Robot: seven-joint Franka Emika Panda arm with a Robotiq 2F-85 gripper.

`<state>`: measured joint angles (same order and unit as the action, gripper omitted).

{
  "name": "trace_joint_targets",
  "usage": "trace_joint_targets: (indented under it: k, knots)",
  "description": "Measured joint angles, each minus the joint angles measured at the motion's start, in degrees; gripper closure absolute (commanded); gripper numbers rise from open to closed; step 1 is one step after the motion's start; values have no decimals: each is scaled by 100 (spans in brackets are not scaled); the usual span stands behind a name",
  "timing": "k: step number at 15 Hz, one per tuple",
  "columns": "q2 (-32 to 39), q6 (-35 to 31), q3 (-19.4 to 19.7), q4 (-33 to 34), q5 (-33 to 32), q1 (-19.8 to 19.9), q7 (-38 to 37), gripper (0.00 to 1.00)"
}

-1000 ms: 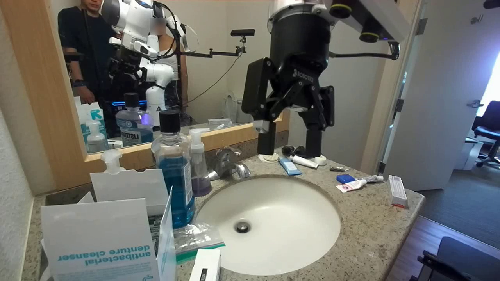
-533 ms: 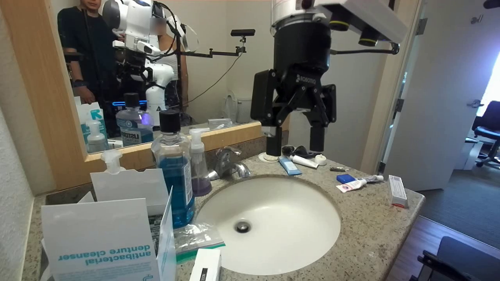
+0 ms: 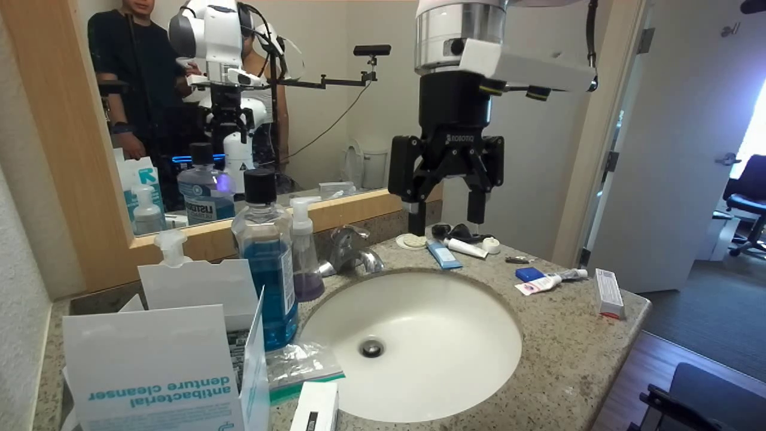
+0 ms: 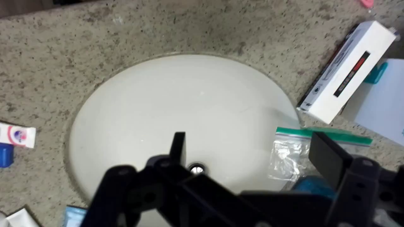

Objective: Lift the handle of the tap

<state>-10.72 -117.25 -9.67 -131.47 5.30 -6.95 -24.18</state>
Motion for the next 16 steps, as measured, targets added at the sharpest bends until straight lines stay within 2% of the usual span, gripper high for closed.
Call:
trace_joint_targets:
  k: [4, 12, 16]
  knots:
    - [242, -584, 63, -51, -275, 159, -113, 0]
    - [318, -658, 117, -45, -275, 199, -55, 0]
    - [428, -1030, 307, -33, -352, 266, 176, 0]
